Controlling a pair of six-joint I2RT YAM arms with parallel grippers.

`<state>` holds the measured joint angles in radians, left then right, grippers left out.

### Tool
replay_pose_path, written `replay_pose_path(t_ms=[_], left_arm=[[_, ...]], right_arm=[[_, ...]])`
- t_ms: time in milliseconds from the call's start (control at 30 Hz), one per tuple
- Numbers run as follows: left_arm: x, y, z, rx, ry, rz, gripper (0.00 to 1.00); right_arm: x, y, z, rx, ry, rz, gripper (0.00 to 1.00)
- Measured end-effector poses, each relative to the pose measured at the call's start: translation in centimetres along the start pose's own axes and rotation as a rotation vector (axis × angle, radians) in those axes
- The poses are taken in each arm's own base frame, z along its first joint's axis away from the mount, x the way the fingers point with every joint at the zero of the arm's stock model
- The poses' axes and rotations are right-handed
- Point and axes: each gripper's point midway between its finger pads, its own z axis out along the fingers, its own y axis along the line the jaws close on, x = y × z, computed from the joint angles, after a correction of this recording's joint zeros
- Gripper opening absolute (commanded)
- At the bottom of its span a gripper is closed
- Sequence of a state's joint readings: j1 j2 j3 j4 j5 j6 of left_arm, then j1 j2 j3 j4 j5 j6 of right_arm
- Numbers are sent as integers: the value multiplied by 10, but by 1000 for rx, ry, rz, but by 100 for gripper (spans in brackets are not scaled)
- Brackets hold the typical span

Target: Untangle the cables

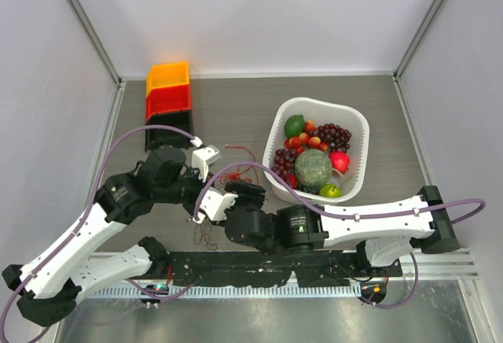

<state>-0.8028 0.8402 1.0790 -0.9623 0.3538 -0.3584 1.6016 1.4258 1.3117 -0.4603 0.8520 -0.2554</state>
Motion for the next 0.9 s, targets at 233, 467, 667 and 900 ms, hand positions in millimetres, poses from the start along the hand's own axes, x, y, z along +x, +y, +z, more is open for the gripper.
replay_pose_path(t_ms=[233, 467, 667, 900], left_arm=[[1, -7, -2, 38, -1, 1, 0], [-10, -21, -15, 94, -87, 14, 40], [-30, -35, -42, 132, -267, 37, 78], [-56, -51, -84, 192, -547, 60, 81]], right_arm=[[-4, -3, -5, 91, -22, -40, 16], [7, 7, -4, 102, -44, 11, 1], [3, -5, -26, 28, -169, 228, 1], [-19, -51, -62, -20, -349, 529, 1]])
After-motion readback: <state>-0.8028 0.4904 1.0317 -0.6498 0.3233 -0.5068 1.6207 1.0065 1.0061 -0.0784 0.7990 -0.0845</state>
